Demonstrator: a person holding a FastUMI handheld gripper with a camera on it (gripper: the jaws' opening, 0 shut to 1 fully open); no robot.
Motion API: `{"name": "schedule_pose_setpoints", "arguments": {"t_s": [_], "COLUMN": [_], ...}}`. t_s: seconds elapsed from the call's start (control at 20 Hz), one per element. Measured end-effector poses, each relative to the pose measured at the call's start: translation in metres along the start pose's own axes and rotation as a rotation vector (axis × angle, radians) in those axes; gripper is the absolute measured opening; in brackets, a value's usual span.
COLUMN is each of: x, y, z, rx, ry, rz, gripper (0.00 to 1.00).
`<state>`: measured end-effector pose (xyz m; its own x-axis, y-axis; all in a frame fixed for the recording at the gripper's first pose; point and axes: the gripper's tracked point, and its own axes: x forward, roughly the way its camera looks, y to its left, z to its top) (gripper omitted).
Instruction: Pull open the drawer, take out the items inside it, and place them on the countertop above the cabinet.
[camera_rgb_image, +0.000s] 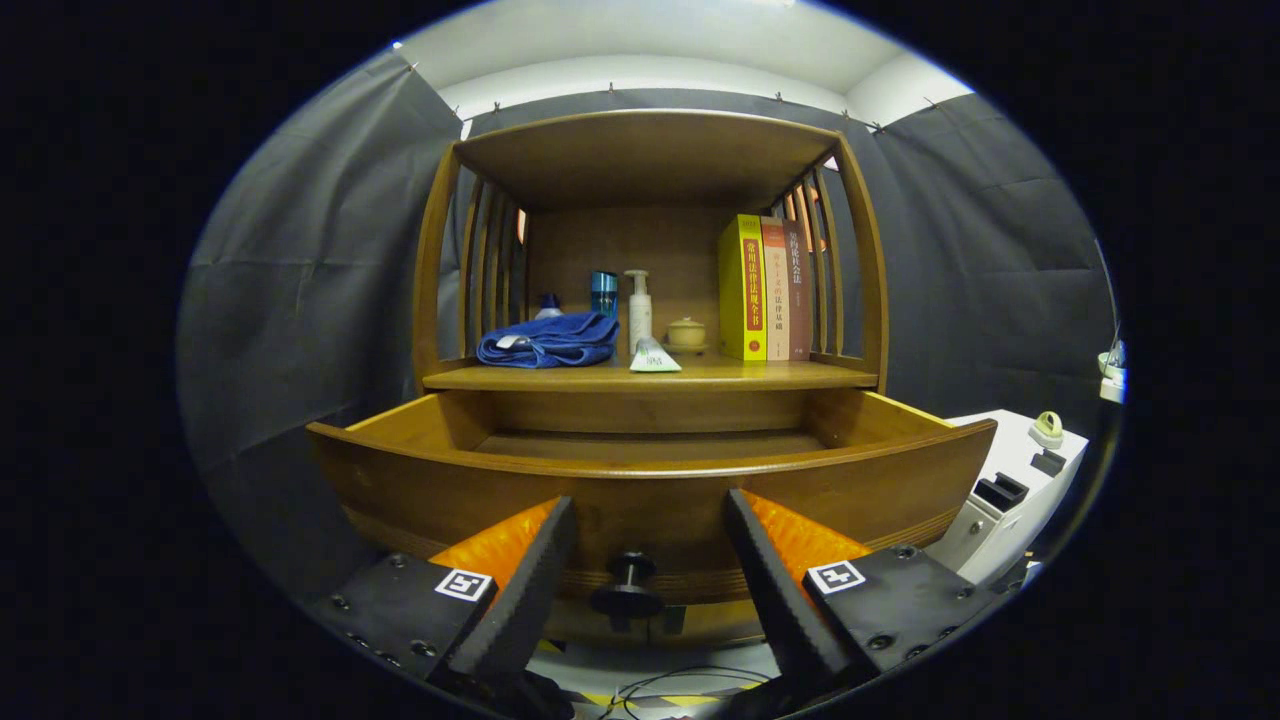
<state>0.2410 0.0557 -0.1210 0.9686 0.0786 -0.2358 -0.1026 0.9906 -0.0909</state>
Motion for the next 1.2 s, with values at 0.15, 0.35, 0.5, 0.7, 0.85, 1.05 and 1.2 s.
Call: {"name": "schedule_pose_setpoints", "arguments": {"t_s": [0.15, 0.35, 0.5, 0.7, 0.85, 1.05, 1.2], "x": [0.002, 0.002, 0.004, 0.012, 0.026, 0.054, 0.078], "y": [0.000, 0.003, 0.002, 0.003, 0.003, 0.002, 0.003], "z": [-0.003, -0.009, -0.007, -0.005, 0.000, 0.006, 0.010], "rx": [-0.051, -0.032, -0.034, -0.037, -0.051, -0.069, -0.065], "ry": [-0.006, 0.014, 0.011, 0.020, 0.012, 0.020, 0.023], "rz": [-0.023, -0.021, -0.020, -0.018, -0.018, -0.019, -0.023], "gripper": [0.98, 0.98, 0.99, 0.99, 0.99, 0.99, 0.99]}}
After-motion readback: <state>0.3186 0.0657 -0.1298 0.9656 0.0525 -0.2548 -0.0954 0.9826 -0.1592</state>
